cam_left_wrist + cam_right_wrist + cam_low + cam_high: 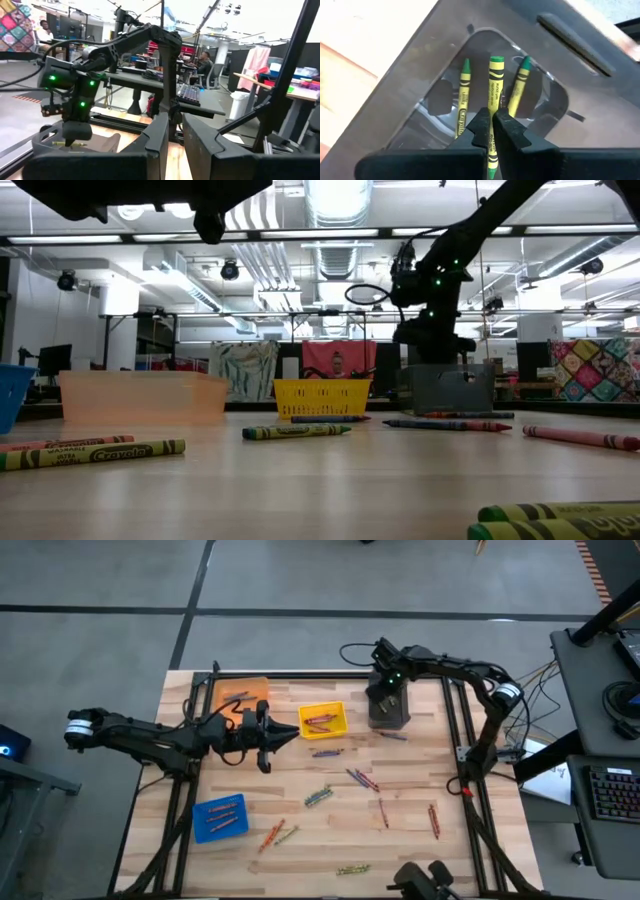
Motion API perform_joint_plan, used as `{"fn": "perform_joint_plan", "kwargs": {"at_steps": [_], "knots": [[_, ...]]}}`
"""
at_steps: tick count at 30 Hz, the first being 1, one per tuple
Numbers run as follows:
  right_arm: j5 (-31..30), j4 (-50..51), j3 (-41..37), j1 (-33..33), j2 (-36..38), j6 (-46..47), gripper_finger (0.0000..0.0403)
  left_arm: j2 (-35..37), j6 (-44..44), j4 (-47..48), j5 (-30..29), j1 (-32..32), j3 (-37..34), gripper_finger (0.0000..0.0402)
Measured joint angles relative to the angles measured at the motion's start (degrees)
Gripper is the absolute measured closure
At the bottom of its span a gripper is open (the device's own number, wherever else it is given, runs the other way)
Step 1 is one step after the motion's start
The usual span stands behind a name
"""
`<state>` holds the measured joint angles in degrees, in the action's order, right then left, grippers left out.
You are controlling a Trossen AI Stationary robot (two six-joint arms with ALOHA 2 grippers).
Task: Sort crayons
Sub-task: Put the green crayon into the black bin, then put the blue crayon into the orange bin
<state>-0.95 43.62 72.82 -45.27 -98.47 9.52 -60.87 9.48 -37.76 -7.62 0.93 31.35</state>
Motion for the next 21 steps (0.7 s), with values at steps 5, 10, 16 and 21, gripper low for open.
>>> {"fn": "perform_joint_plan", "kwargs": {"at_steps": [5,10,16,21], "knots": [[-0.3,-0.6,0.0,0.5,-0.7,0.0,0.0385,0.0,0.0,0.0,0.0,0.0,0.0,0.0362],[-0.5,-0.7,0.0,0.5,-1.0,-0.3,0.0356,0.0,0.0,0.0,0.0,0.0,0.0,0.0362],[-0.5,-0.7,0.0,0.5,-1.0,-0.8,0.0337,0.0,-1.3,0.0,0.0,0.0,0.0,0.0362],[-0.5,-0.7,0.9,0.5,-0.7,-1.5,0.0337,0.0,-3.1,0.2,0.0,0.0,0.0,0.0362]]}}
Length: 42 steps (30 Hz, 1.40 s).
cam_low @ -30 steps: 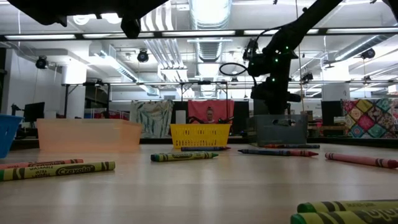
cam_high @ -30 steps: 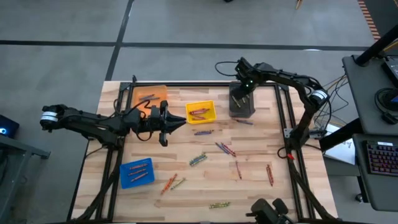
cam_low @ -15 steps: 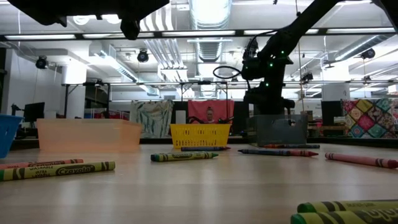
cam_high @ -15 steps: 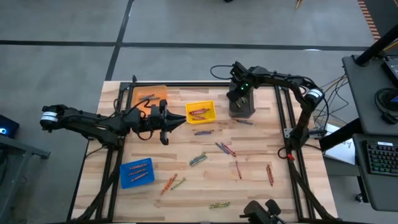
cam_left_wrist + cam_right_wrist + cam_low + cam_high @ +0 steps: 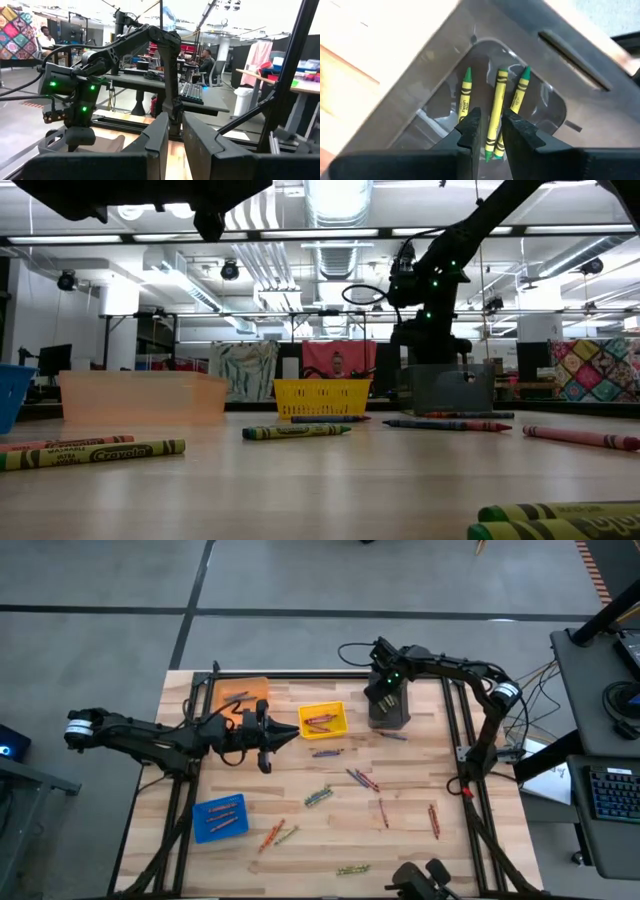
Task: Sort crayons
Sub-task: Put the blue crayon into the orange bin
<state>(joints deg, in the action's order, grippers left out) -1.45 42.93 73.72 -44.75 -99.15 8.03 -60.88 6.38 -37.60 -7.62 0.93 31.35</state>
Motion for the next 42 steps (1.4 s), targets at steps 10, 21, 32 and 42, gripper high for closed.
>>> {"fn": "perform_joint_plan", "kwargs": {"at_steps": [10,21,32,42], "knots": [[0.1,0.0,1.0,2.0,7.0,-1.4,0.0338,-0.6,-3.3,5.0,-0.5,0.0,0.0,0.0362],[-0.1,-1.3,-0.1,15.4,21.4,-1.1,0.0346,-8.7,-2.9,5.1,-0.5,0.0,0.0,0.0362],[-2.5,-12.1,-10.5,32.7,32.3,3.5,0.0346,-20.6,-3.4,9.5,-0.5,0.0,5.2,0.0362],[-6.7,-21.9,-21.9,40.6,38.0,5.5,0.0346,-33.3,-7.2,15.6,-0.4,0.0,12.4,0.0362]]}}
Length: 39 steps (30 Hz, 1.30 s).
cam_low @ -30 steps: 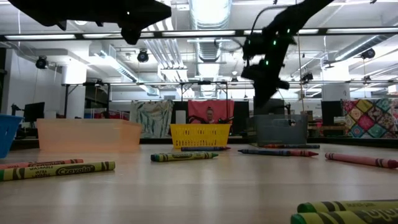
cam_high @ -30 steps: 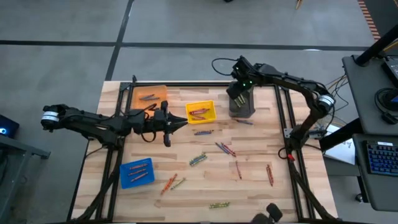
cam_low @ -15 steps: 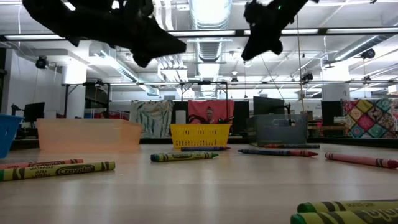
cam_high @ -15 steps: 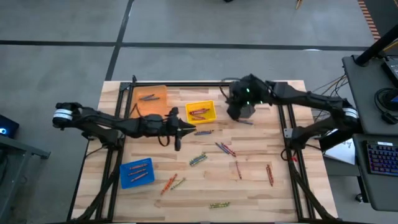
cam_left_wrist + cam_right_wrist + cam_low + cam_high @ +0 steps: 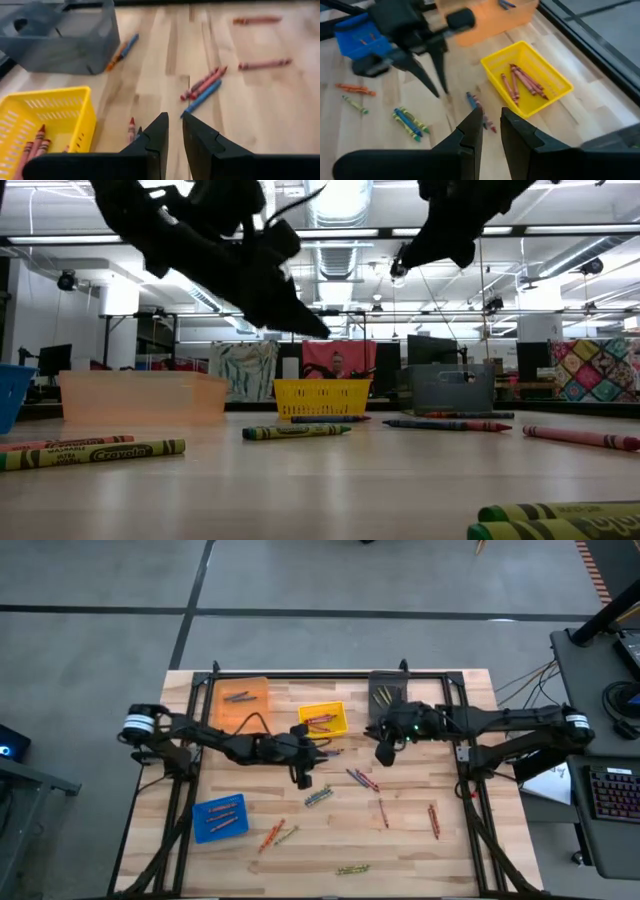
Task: Sort crayons
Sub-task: Put the blue crayon into the orange bin
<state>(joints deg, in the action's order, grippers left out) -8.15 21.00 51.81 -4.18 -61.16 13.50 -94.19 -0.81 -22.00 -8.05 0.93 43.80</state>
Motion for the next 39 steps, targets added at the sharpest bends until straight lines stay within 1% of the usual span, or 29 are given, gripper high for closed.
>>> {"fn": "perform_joint_plan", "kwargs": {"at_steps": [6,10,13,15,22,30,39], "knots": [[0.0,-9.0,-7.4,1.9,2.0,1.0,0.0346,-5.0,-1.8,0.0,0.0,0.0,1.3,0.0358],[0.0,-12.1,-10.1,2.9,2.3,2.6,0.0346,-7.6,-2.6,-0.2,-0.5,0.0,1.7,0.0342],[0.0,-14.3,-11.4,3.2,2.2,2.9,0.0346,-9.4,-2.8,-0.1,-3.1,-0.1,2.0,0.0325],[0.0,-14.7,-11.6,3.2,2.0,3.1,0.0346,-10.3,-3.4,-0.2,-4.7,-0.1,2.2,0.0315],[0.1,-15.4,-11.7,3.2,1.8,1.7,0.0346,-13.4,-6.8,-0.4,-4.9,-1.0,4.2,0.0293],[0.1,-15.8,-11.7,3.2,1.8,1.4,0.0346,-15.4,-7.7,-0.1,-4.9,-2.6,4.6,0.0291],[0.1,-15.7,-11.7,3.2,1.8,1.4,0.0346,-16.6,-7.5,0.2,-4.9,-2.6,4.6,0.0291]]}}
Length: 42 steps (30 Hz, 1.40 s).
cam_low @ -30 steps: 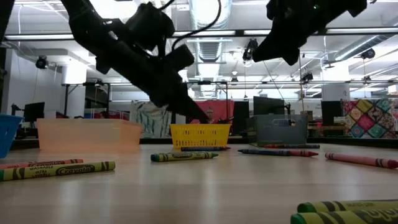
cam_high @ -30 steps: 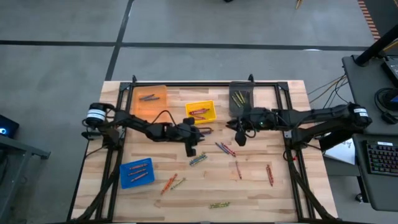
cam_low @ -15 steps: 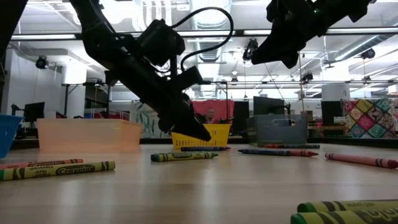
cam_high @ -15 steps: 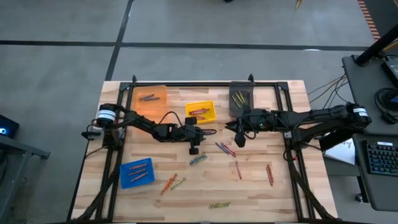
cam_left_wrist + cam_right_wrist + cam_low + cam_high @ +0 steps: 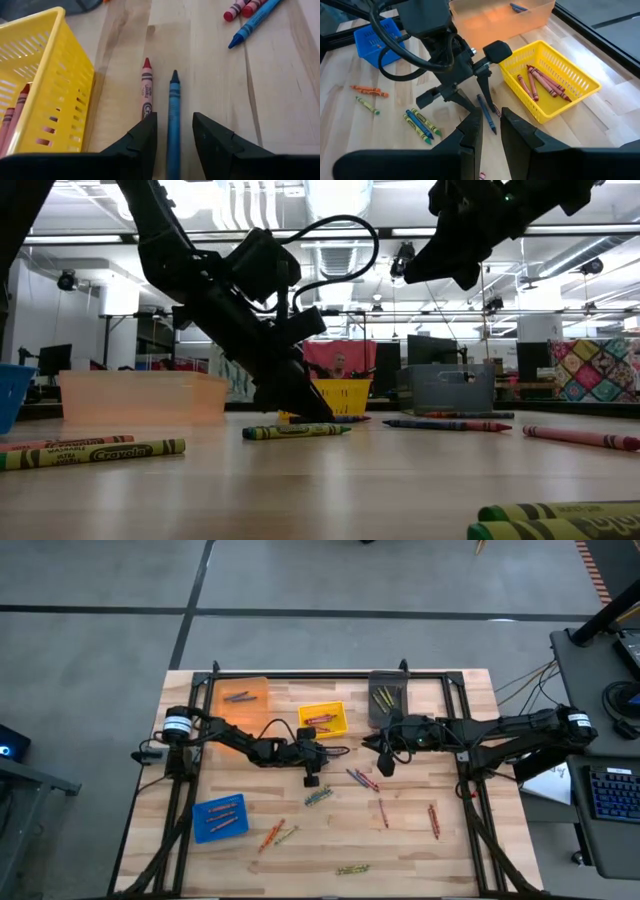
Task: Sort crayons
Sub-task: Put the blue crayon into the orange bin
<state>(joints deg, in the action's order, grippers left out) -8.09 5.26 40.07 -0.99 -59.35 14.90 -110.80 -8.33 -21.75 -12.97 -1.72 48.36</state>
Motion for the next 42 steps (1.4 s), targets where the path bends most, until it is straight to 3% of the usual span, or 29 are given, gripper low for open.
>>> {"fn": "perform_joint_plan", "kwargs": {"at_steps": [8,21,30,35,42], "knots": [[0.0,0.0,0.0,0.0,0.0,0.1,0.0346,0.1,0.3,1.6,2.6,-0.1,0.1,0.0311],[0.0,0.1,0.0,0.0,-0.1,-0.5,0.0346,0.2,0.9,3.8,5.8,-0.1,0.0,0.0395],[0.1,0.5,0.0,0.0,-0.1,-0.5,0.0346,2.3,1.3,5.1,7.0,0.9,-0.3,0.04],[0.1,0.5,0.0,0.0,-0.1,-0.5,0.0346,6.4,1.3,7.4,10.5,1.0,-0.4,0.0401],[0.1,0.4,0.0,0.0,-0.1,-0.5,0.0346,13.2,0.1,12.9,10.2,1.1,-0.3,0.0401]]}}
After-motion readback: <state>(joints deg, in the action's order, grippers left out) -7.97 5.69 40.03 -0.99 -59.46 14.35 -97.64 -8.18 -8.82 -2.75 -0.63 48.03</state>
